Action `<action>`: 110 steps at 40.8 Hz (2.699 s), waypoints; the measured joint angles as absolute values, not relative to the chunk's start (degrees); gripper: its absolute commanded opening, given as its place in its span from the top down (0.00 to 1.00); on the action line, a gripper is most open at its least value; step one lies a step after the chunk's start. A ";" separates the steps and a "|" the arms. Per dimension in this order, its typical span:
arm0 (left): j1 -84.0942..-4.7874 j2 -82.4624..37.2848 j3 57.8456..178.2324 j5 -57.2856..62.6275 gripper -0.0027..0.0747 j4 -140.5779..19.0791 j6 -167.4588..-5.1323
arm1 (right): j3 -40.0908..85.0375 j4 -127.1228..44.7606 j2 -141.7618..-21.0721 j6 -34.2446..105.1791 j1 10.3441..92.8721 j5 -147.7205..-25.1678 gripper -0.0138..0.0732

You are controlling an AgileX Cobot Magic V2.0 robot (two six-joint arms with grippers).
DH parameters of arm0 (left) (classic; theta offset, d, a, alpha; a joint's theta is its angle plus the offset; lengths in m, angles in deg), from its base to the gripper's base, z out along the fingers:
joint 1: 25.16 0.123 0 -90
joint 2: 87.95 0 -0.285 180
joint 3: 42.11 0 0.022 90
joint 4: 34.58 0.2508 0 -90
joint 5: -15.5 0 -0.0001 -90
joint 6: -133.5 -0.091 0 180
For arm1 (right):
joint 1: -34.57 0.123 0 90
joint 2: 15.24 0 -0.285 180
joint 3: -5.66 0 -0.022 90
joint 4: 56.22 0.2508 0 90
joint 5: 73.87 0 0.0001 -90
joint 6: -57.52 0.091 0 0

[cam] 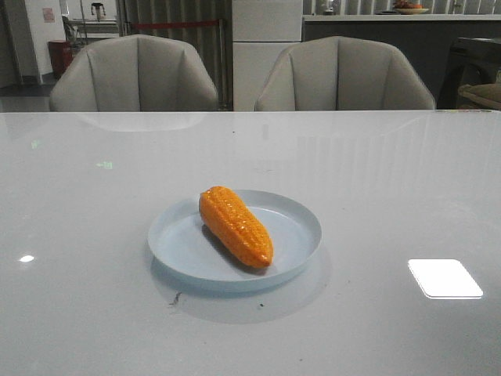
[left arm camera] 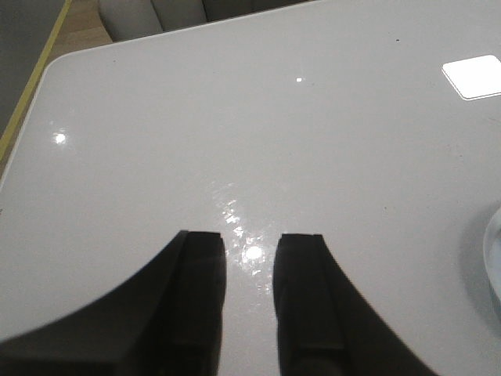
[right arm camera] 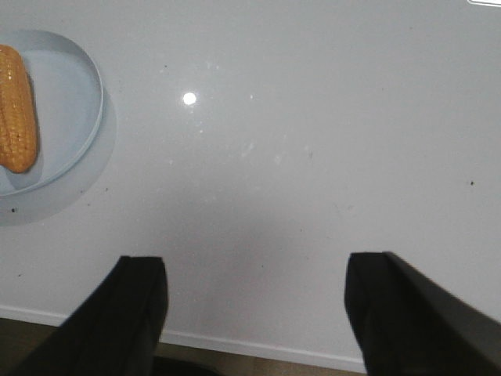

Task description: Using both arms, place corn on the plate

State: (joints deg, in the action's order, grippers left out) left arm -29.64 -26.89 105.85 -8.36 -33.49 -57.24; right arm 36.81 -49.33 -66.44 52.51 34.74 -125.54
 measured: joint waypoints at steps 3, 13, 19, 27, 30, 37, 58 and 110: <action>-29.64 -26.89 105.85 -8.36 0.63 -33.49 -57.24 | 36.81 -49.33 -66.30 52.51 34.74 -124.80 0.18; -29.64 -26.89 105.85 -8.36 0.63 -33.49 -57.24 | 36.92 -49.33 -66.30 52.63 34.74 -123.95 0.42; -29.64 -26.89 105.85 -8.36 0.63 -33.49 -57.24 | 36.92 -49.05 -66.30 52.63 34.74 -123.73 0.67; -29.64 -26.89 105.85 -8.36 0.63 -33.49 -57.24 | 36.92 -45.61 -66.30 52.63 34.64 -123.73 0.78; -29.64 -26.89 105.85 -8.36 0.63 -33.49 -57.24 | 36.92 -44.33 -66.30 52.63 34.64 -123.73 0.78; -29.64 -26.89 105.85 -8.36 0.63 -33.49 -57.24 | 36.92 -43.86 -66.30 52.63 34.64 -123.73 0.78; -29.64 -26.89 105.85 -8.36 0.63 -33.49 -57.24 | 38.17 -45.77 -64.07 52.63 34.64 -122.51 0.78; -29.64 -26.79 105.85 -8.36 0.63 -33.49 -57.24 | 84.57 -47.97 -22.46 52.63 34.64 -79.10 0.78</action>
State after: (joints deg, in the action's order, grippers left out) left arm -29.64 -26.79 105.85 -8.36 -33.49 -57.24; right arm 84.57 -47.97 -22.46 52.63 34.64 -79.10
